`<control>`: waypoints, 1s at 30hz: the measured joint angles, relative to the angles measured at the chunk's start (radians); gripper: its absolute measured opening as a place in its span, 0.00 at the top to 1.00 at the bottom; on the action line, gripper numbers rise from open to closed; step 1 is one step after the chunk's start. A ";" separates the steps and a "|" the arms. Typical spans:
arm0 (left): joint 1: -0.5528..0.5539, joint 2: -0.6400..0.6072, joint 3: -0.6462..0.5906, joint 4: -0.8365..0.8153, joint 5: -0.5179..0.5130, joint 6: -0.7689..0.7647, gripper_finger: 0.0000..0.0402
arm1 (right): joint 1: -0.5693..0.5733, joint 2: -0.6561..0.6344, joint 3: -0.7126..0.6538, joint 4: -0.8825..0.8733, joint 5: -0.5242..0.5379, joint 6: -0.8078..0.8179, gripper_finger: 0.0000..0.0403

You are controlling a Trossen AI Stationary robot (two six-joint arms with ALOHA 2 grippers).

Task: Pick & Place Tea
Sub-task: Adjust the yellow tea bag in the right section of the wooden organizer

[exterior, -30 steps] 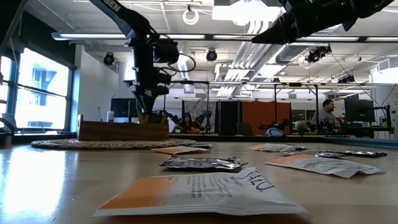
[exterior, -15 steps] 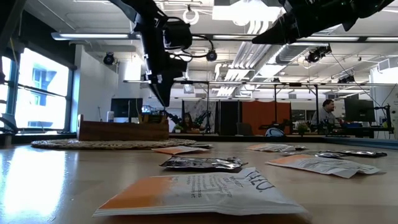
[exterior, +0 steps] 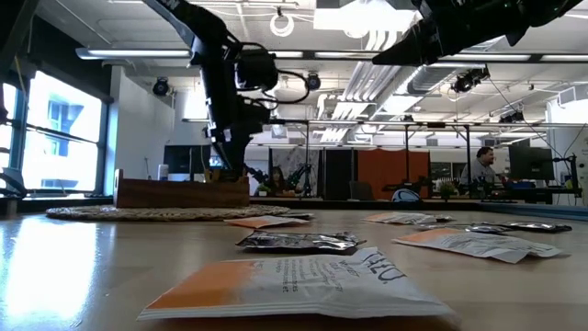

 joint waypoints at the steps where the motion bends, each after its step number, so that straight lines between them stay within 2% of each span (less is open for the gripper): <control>1: 0.000 0.001 -0.011 0.018 -0.022 -0.004 0.76 | 0.000 0.000 0.000 0.000 0.000 0.000 1.00; 4: 0.000 0.001 -0.022 0.048 -0.099 -0.003 0.76 | 0.000 0.000 0.000 0.000 0.000 0.000 1.00; 7: 0.010 0.001 -0.022 0.046 -0.132 0.005 0.76 | 0.000 0.000 0.000 0.000 0.000 0.000 1.00; 21: 0.152 0.001 -0.023 0.035 -0.142 0.005 0.76 | 0.000 0.000 0.000 0.000 0.000 0.000 1.00; 25: 0.174 0.000 -0.023 0.037 -0.185 0.005 0.76 | 0.000 0.000 0.000 0.000 0.000 0.000 1.00; 30: 0.148 -0.009 0.004 0.017 -0.120 0.004 0.76 | 0.000 0.000 -0.002 0.000 0.000 -0.001 1.00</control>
